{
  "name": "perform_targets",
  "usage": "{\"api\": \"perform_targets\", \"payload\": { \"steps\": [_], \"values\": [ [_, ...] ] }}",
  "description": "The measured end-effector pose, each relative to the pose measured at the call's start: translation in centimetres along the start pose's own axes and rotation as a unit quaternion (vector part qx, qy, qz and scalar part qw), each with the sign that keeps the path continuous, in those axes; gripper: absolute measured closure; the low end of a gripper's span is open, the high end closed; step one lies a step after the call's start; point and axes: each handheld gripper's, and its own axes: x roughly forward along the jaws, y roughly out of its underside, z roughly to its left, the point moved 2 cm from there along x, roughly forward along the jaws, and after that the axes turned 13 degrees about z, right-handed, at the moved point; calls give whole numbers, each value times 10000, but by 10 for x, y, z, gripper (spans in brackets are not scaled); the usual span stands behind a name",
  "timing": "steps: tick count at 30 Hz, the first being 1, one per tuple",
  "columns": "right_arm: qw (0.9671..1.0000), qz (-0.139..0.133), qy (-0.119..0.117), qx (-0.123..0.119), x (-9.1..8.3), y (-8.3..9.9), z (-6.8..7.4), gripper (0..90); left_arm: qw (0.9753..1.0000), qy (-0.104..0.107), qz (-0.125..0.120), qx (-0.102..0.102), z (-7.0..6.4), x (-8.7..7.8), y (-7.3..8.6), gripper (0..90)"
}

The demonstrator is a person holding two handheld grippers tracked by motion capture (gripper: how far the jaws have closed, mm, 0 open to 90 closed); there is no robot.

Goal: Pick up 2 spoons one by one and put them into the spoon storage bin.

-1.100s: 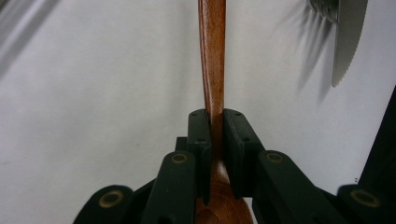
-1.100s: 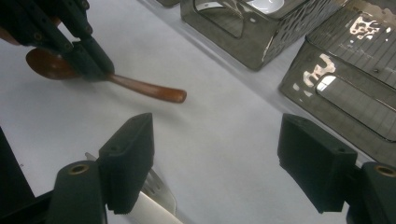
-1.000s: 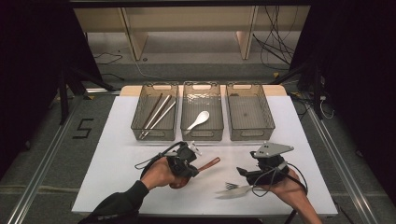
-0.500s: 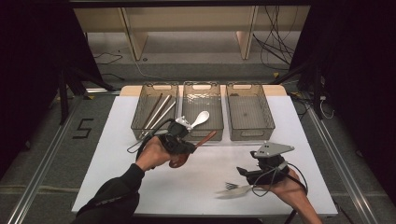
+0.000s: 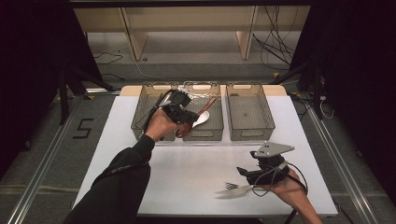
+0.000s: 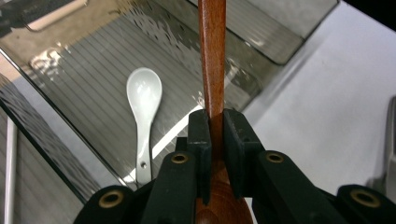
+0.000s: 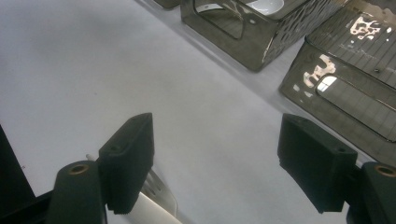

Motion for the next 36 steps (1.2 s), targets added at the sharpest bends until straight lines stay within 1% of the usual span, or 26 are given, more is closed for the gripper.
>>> {"api": "perform_targets", "payload": {
  "steps": [1, 3, 11, 14, 15, 16, 21, 25, 29, 32, 33, 36],
  "values": [
    [10000, 3, 0, 0, 0, 0, 0, 282, 10000, -42, 28, 25, 3, 1, -3, 808],
    [10000, 6, -5, -3, 0, 0, 0, 282, 9999, -97, -3, -50, 5, 4, -7, 808],
    [10000, -1, -8, -2, 0, 0, -1, 282, 9996, -146, -126, -221, 17, 11, -18, 808],
    [10000, 0, -13, -4, 0, 0, -1, 282, 9994, -168, -160, -241, 20, 13, -22, 808],
    [10000, -4, -11, -8, 0, 0, -1, 282, 9993, -148, -181, -277, 21, 14, -22, 808],
    [10000, -4, -10, -8, 0, 0, -1, 282, 9993, -116, -194, -308, 22, 15, -23, 808],
    [10000, -3, -16, -4, 0, 1, -1, 282, 9987, -168, -230, -413, 28, 21, -24, 808],
    [10000, -1, -23, -6, 0, 0, -1, 282, 9983, -169, -254, -499, 32, 26, -23, 807],
    [10000, 7, -31, -7, 1, 1, -1, 282, 9981, -238, -307, -486, 34, 30, -23, 806],
    [10000, 8, -27, -13, 1, 0, -1, 282, 9976, -230, -352, -550, 34, 33, -24, 806],
    [10000, 8, -28, -13, 1, 0, 0, 282, 9978, -239, -350, -516, 34, 34, -25, 806],
    [10000, 5, -30, -9, 1, 0, -1, 282, 9975, -264, -398, -513, 33, 36, -26, 805]
  ]
}}
